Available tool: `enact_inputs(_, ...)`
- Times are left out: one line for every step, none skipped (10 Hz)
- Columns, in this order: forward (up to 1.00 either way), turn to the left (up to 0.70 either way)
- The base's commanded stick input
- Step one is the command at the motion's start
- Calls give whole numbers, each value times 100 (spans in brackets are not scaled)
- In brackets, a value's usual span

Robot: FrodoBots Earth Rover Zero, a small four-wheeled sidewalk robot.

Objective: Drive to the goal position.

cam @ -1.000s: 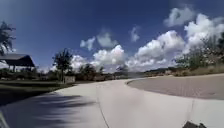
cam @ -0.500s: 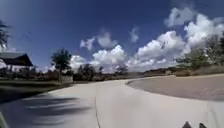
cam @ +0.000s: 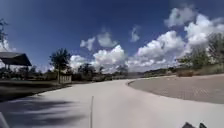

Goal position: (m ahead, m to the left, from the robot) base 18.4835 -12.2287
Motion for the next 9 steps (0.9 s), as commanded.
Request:
enact_inputs(70, 0)
enact_inputs(70, 4)
enact_inputs(70, 9)
enact_inputs(70, 14)
enact_inputs(70, 9)
enact_inputs(70, 0)
enact_inputs(70, 0)
enact_inputs(70, 0)
enact_inputs(70, 0)
